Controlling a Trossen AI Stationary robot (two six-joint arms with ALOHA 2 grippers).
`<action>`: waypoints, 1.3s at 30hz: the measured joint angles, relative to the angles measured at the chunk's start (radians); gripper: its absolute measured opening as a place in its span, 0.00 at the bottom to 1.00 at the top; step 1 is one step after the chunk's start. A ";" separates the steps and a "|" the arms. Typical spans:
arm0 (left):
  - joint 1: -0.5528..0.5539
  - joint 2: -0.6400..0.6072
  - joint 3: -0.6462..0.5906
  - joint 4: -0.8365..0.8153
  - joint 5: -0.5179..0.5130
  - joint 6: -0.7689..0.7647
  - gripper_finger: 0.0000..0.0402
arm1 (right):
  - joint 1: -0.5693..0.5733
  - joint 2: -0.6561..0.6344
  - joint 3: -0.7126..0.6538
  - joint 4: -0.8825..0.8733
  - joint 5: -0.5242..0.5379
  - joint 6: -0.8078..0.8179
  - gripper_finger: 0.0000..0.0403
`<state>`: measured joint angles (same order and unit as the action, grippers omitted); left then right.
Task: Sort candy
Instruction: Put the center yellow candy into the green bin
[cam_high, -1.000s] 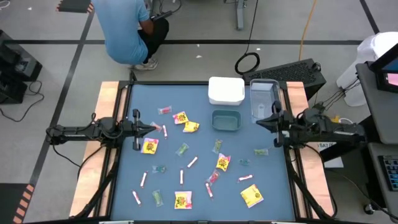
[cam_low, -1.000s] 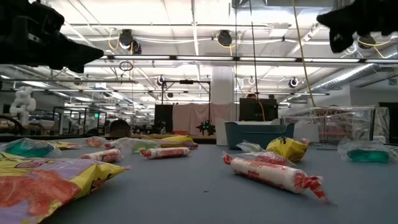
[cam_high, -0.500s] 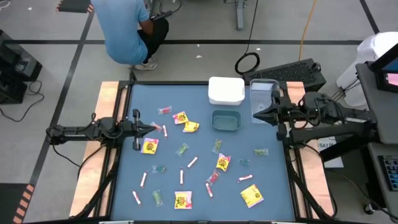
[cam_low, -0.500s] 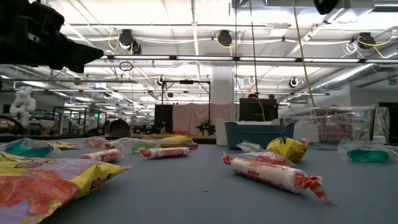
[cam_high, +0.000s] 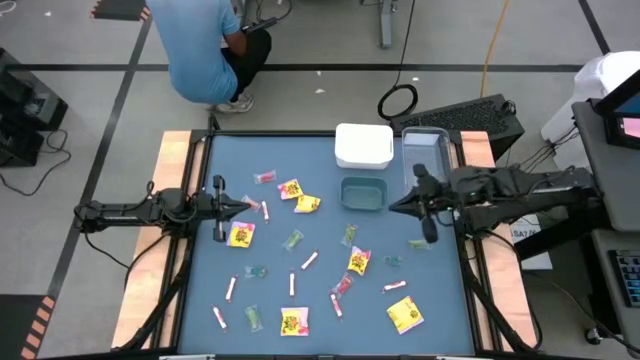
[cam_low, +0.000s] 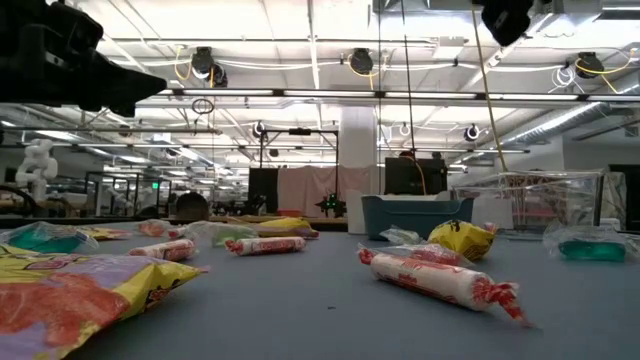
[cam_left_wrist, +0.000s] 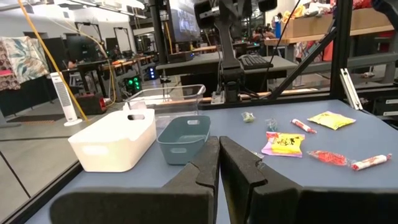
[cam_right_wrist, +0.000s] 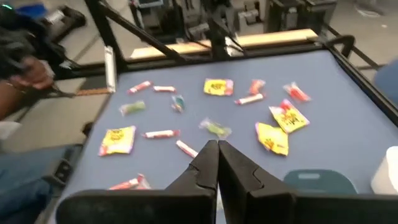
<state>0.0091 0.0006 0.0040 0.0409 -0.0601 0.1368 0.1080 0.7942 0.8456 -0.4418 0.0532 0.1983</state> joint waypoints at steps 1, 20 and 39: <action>0.000 0.000 0.000 0.000 0.000 0.000 0.05 | 0.001 0.013 -0.008 0.007 0.005 0.000 0.00; 0.000 0.014 0.130 0.110 -0.028 -0.210 0.05 | 0.087 0.305 -0.057 0.063 0.001 0.121 0.00; -0.005 0.485 0.673 -0.231 0.325 -0.152 0.05 | 0.280 0.529 -0.057 0.062 0.001 0.473 0.00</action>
<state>0.0036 0.4858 0.6769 -0.1899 0.2654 -0.0148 0.3879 1.3232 0.7887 -0.3795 0.0539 0.6714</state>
